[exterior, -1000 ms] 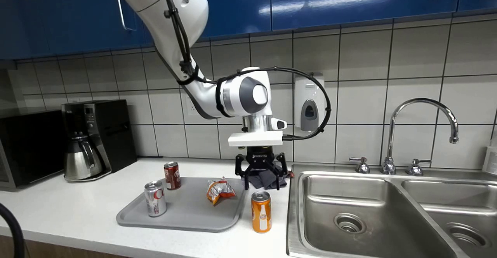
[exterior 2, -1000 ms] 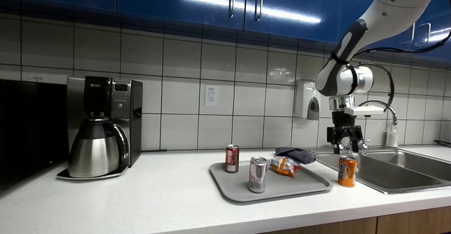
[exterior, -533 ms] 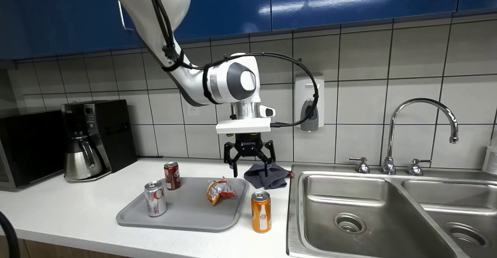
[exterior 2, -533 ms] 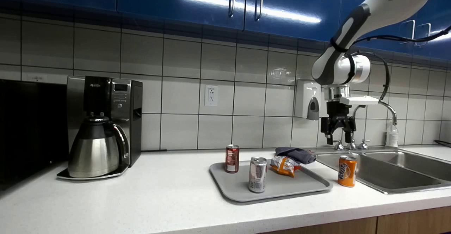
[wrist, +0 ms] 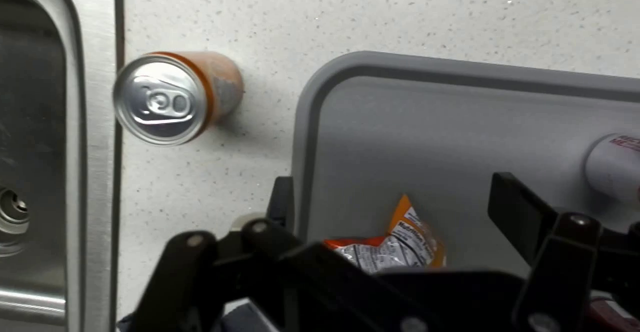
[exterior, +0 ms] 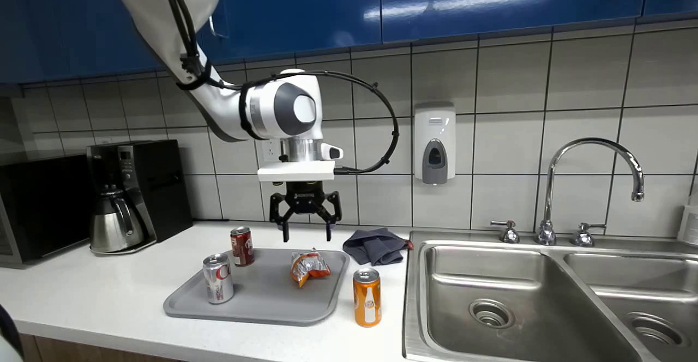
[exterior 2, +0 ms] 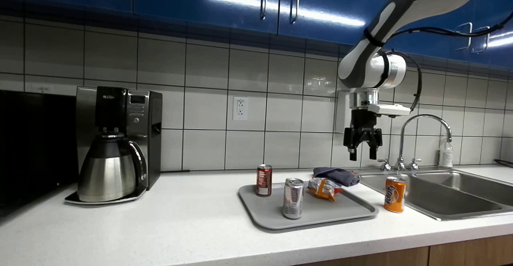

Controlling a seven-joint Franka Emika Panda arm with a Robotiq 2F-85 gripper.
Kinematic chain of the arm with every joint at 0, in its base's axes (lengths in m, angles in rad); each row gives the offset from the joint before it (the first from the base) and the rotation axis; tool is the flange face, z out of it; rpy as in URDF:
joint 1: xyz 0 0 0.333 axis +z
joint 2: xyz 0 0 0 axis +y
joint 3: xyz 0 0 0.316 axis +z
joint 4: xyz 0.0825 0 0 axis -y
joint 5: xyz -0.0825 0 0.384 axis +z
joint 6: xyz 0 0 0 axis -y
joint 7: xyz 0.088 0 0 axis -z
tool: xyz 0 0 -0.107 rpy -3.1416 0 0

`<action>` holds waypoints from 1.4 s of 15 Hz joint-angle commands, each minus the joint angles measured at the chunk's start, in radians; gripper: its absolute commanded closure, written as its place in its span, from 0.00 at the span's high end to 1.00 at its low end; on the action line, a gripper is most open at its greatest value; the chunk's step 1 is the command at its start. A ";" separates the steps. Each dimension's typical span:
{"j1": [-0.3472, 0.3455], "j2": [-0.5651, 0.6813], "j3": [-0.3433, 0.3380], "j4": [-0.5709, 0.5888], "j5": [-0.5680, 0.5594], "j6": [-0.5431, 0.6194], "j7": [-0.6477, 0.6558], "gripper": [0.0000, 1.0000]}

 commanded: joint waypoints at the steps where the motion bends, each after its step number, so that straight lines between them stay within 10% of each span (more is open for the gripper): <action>1: 0.034 -0.073 0.034 -0.055 0.030 -0.011 0.030 1.00; 21: 0.216 -0.032 0.194 -0.077 0.038 0.120 0.220 1.00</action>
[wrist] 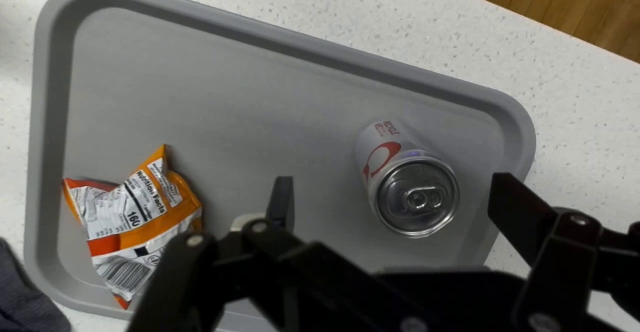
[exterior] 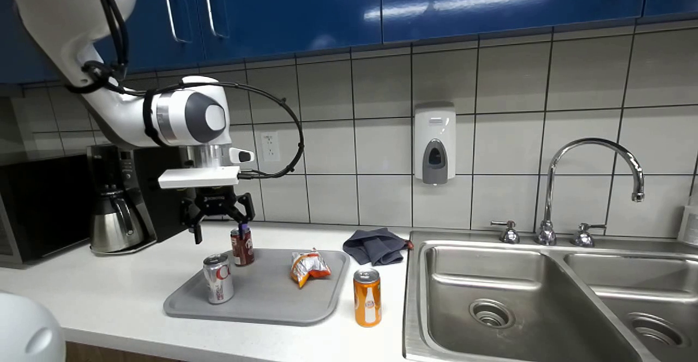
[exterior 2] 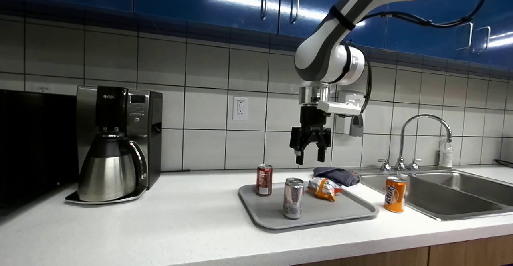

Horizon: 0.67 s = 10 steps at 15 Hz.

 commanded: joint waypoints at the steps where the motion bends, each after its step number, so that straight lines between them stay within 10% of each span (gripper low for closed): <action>1: 0.009 0.018 0.021 -0.009 -0.005 0.061 0.045 1.00; 10: 0.023 0.076 0.038 0.008 -0.011 0.115 0.057 1.00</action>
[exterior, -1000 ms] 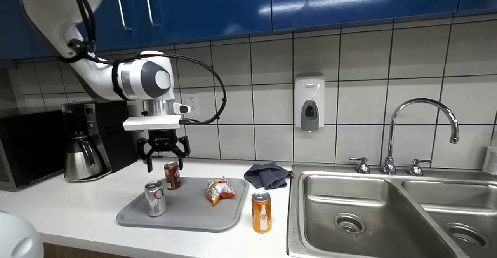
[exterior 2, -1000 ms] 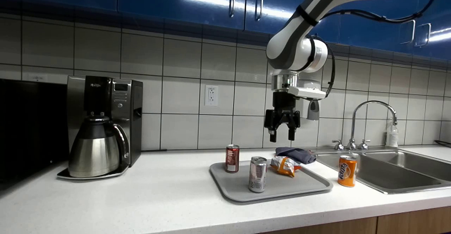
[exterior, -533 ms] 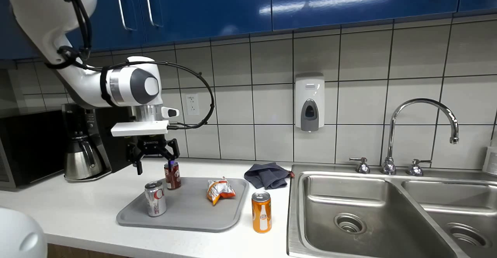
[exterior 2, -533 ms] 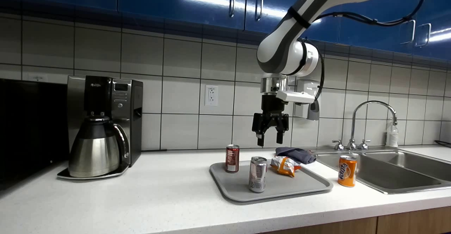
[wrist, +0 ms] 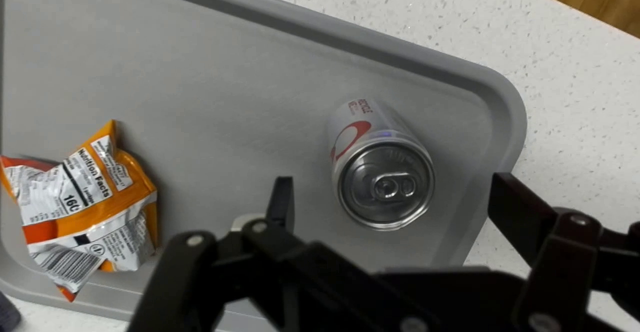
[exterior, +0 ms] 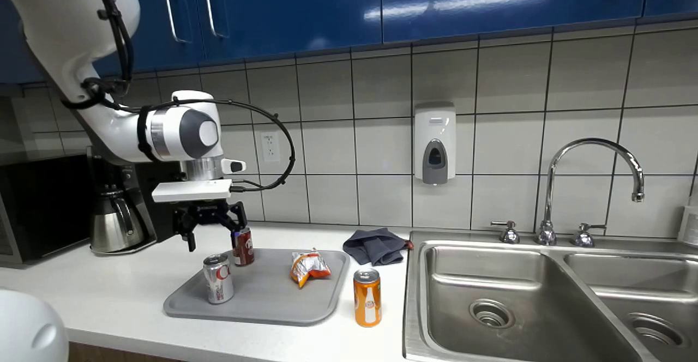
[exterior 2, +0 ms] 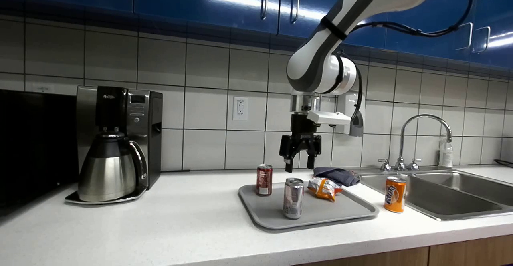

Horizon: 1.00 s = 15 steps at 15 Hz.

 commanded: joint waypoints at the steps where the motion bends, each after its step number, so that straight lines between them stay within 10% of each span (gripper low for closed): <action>1: 0.002 0.016 0.013 0.009 -0.016 0.015 0.037 1.00; 15: 0.018 0.100 0.010 0.014 -0.078 0.069 0.088 1.00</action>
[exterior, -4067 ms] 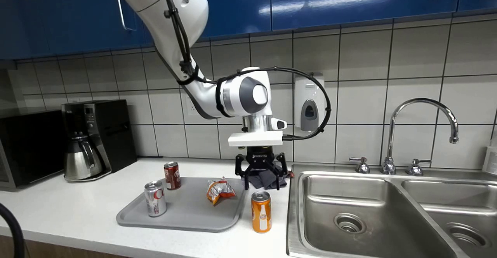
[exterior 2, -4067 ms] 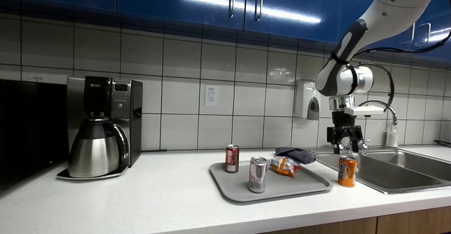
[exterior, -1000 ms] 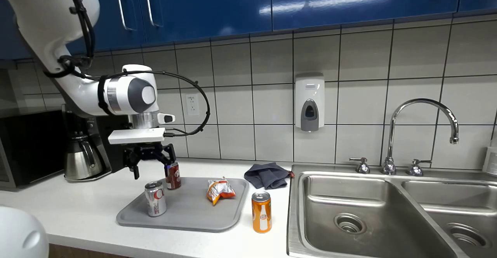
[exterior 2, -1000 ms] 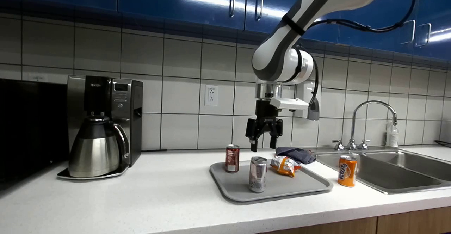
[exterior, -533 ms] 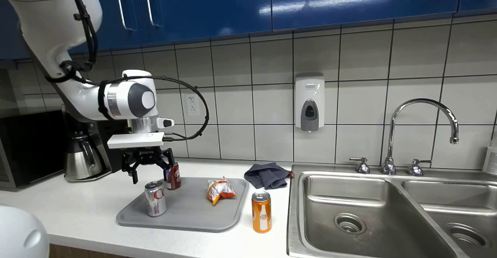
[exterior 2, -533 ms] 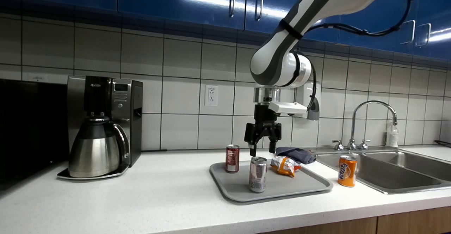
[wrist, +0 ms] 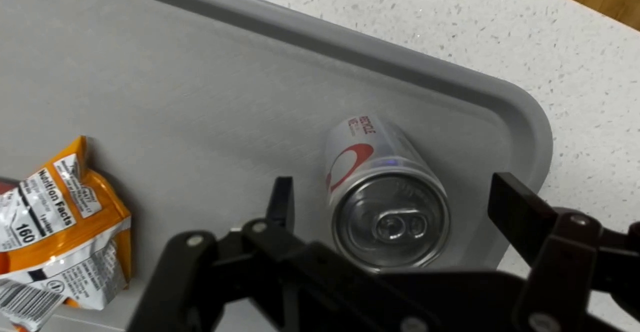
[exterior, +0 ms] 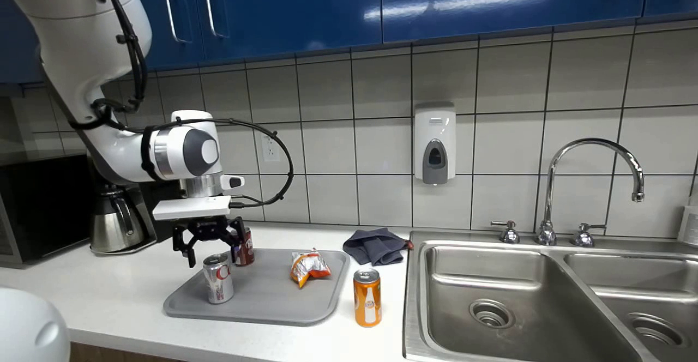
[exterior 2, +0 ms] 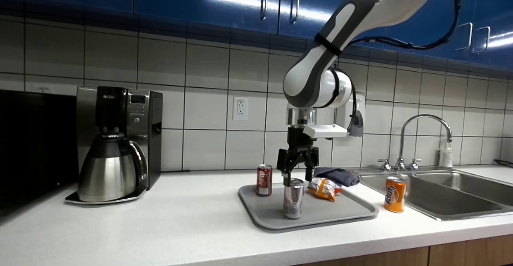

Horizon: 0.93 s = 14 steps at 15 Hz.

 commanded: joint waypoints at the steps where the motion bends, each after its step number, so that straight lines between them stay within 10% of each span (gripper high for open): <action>1: 0.006 0.022 0.007 0.014 -0.037 0.018 0.054 1.00; 14: 0.020 0.058 0.003 -0.027 -0.099 0.084 0.096 1.00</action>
